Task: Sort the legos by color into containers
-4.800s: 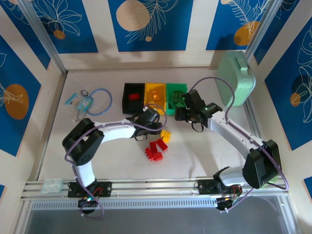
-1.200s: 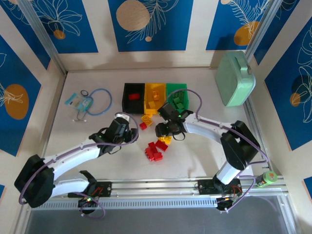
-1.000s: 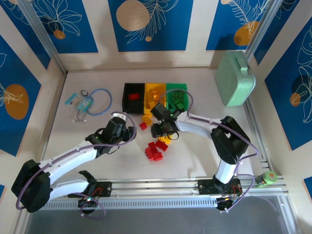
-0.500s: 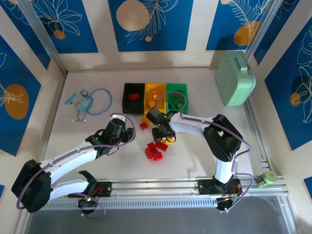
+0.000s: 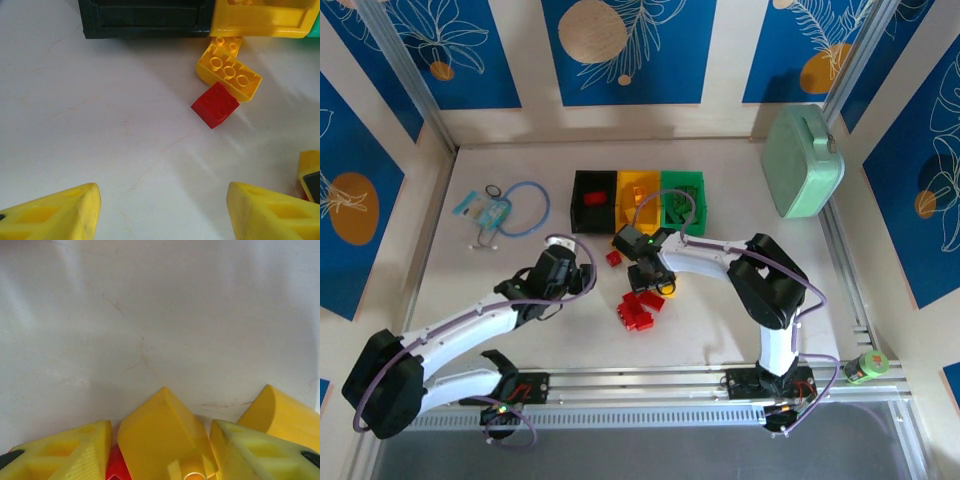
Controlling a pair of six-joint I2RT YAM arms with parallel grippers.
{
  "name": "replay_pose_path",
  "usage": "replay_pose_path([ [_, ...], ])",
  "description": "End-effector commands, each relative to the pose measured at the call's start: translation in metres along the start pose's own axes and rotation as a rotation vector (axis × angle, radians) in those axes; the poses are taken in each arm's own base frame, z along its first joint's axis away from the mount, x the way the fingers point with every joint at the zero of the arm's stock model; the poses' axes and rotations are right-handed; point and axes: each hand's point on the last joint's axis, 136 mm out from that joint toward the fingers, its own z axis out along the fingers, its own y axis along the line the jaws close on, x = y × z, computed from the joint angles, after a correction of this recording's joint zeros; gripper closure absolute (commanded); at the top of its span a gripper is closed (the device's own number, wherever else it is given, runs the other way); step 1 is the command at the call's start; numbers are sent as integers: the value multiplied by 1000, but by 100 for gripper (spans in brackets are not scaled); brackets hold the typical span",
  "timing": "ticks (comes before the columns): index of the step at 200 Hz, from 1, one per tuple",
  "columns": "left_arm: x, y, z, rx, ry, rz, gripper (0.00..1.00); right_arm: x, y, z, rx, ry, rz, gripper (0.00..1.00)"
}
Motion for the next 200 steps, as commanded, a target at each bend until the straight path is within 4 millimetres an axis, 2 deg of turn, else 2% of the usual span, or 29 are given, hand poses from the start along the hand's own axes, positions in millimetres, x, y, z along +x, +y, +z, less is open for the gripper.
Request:
replay_pose_path([
  [1,-4,4,-1,-6,-24,-28,33,21,-6,9,44,83,44,44],
  [54,-5,4,-1,-5,-27,-28,33,21,-1,13,72,95,62,45],
  [74,-3,5,0,-8,-26,-28,33,19,0,12,79,91,72,48],
  [134,-4,5,1,-9,-30,-25,33,5,3,-1,73,44,79,57],
  [200,-4,8,-1,-20,-36,-23,33,-20,1,-21,46,-21,85,58],
])
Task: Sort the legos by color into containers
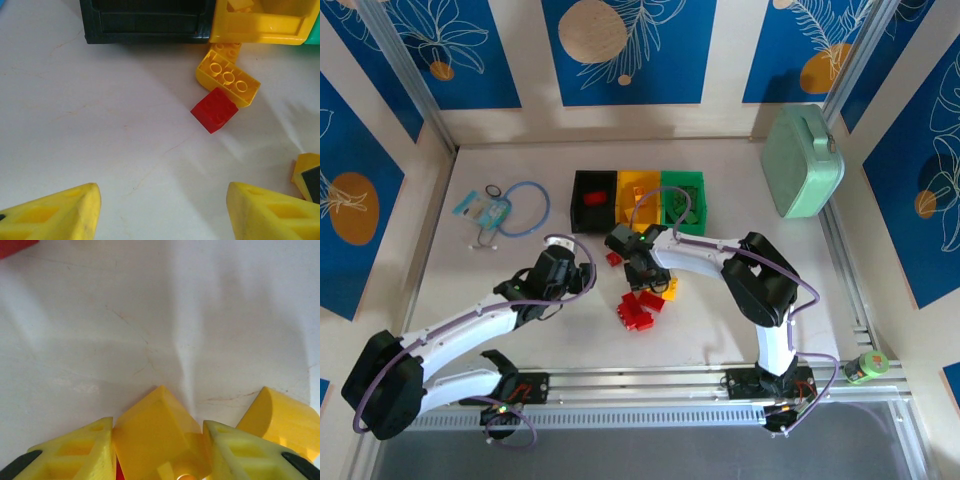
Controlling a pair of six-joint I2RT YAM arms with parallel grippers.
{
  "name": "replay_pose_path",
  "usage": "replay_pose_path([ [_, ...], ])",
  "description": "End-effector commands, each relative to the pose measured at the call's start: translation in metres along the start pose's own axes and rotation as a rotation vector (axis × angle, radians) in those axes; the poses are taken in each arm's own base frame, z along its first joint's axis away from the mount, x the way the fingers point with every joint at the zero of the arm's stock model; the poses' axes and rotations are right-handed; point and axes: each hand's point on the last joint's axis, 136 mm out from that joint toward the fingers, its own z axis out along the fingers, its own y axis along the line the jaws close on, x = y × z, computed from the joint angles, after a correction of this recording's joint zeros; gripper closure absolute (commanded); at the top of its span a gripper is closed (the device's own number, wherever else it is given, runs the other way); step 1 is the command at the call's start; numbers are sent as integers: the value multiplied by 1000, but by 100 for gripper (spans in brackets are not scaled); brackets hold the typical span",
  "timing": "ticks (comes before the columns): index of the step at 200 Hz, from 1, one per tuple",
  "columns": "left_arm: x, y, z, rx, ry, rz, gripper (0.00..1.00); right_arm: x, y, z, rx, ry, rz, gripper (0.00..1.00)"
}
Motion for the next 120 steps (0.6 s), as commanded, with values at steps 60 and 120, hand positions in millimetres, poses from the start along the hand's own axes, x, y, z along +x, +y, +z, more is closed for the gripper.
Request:
replay_pose_path([
  [60,-2,10,-3,-30,-21,-8,33,-59,-10,-44,-28,-120,9,58],
  [120,-1,12,-5,-37,-22,-2,33,-120,-20,-67,-72,-195,15,58],
])
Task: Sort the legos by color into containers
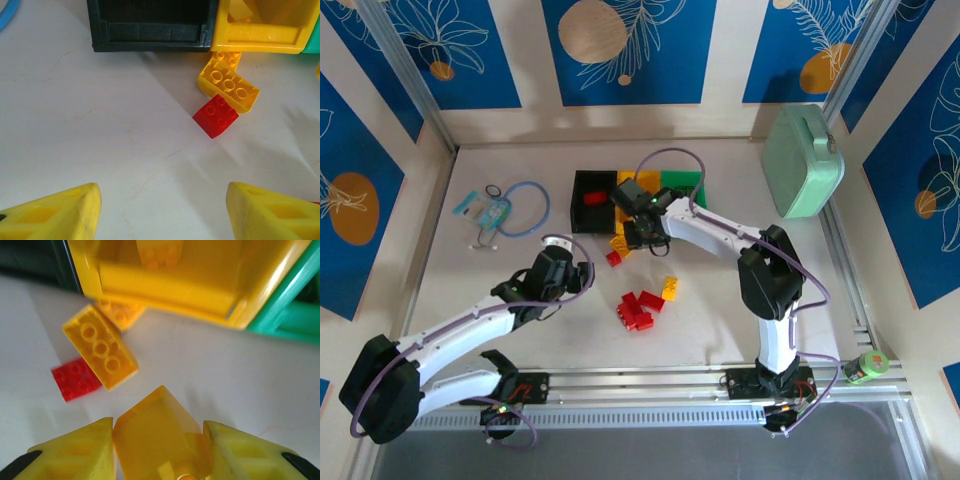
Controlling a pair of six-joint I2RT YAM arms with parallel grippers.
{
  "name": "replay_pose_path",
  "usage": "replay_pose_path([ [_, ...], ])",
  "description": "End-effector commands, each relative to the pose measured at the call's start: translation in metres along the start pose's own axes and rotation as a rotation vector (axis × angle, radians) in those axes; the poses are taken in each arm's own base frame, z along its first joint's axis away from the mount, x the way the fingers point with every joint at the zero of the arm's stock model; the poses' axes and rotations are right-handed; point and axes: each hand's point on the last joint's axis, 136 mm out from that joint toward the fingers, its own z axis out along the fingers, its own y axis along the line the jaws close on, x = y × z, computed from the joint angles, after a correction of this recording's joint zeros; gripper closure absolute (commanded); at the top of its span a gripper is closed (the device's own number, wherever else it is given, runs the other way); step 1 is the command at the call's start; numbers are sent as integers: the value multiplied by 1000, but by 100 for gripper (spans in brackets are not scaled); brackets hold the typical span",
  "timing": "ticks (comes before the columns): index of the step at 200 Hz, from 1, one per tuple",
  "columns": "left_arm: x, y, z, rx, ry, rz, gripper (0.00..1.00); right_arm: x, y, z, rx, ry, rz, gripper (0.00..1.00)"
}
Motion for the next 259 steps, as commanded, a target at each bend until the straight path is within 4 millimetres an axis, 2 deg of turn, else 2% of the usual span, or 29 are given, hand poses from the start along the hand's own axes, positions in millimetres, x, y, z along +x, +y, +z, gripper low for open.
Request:
replay_pose_path([
  [1,3,10,-1,-31,3,4,33,-24,-7,-1,-1,-8,-21,58],
  [56,10,7,0,-9,27,1,33,-79,-18,11,-30,-24,16,58],
  [66,11,6,1,-3,30,-1,33,-87,-19,13,-29,-24,18,52],
  [81,11,3,1,12,32,-4,33,-96,-20,11,-21,-30,14,32],
  [104,9,-5,4,43,37,-7,33,-102,-17,-3,-23,-69,5,27],
  [120,8,-8,7,53,41,-7,32,-98,-17,-9,-32,-83,5,26],
  [169,-3,-31,28,106,68,7,28,-70,-24,-26,-73,-119,35,26],
  [219,-18,-54,64,131,107,42,21,-34,-45,-28,-78,-112,81,27],
  [259,-24,-62,99,124,162,49,17,-13,-66,-29,-76,-111,131,27],
])
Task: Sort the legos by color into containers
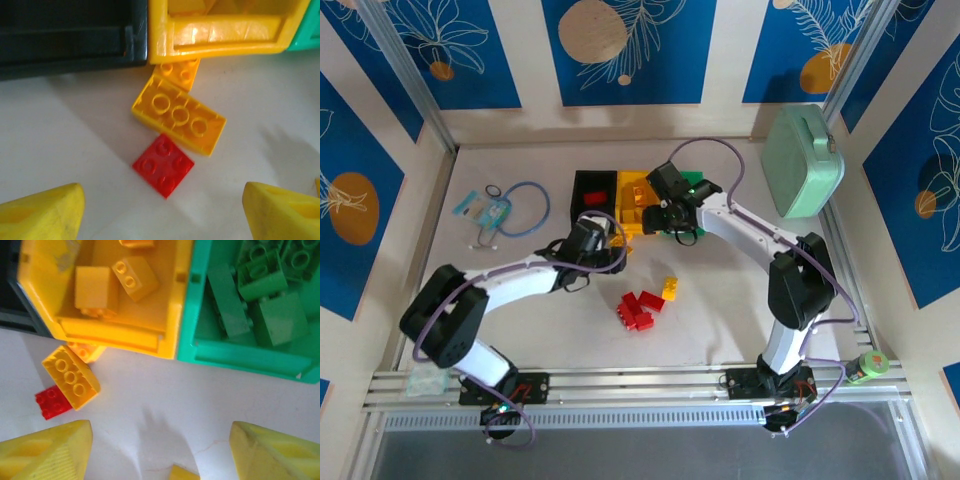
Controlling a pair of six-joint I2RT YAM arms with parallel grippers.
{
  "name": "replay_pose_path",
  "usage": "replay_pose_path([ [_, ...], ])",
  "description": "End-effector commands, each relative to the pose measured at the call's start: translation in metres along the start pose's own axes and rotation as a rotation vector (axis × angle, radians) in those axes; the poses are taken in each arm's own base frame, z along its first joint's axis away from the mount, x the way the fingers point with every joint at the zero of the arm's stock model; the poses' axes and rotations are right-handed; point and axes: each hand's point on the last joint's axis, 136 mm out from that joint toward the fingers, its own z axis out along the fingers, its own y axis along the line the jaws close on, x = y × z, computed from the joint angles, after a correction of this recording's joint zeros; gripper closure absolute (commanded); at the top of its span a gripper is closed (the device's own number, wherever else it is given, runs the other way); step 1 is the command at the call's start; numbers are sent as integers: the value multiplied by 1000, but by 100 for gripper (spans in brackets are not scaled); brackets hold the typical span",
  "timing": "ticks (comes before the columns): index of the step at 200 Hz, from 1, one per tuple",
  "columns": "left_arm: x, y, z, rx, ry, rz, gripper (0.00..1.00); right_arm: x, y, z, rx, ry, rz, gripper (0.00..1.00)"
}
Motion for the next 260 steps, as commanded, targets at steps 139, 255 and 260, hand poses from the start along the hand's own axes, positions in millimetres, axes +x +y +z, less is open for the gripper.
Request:
replay_pose_path([
  [139,-37,-7,83,-48,116,121,23,23,-41,-11,-31,-38,132,28],
  [255,-29,-8,87,-44,152,121,58,35,-45,-8,-39,-20,153,28],
  [260,-27,-8,87,-43,155,122,59,36,-45,-8,-38,-19,153,28],
])
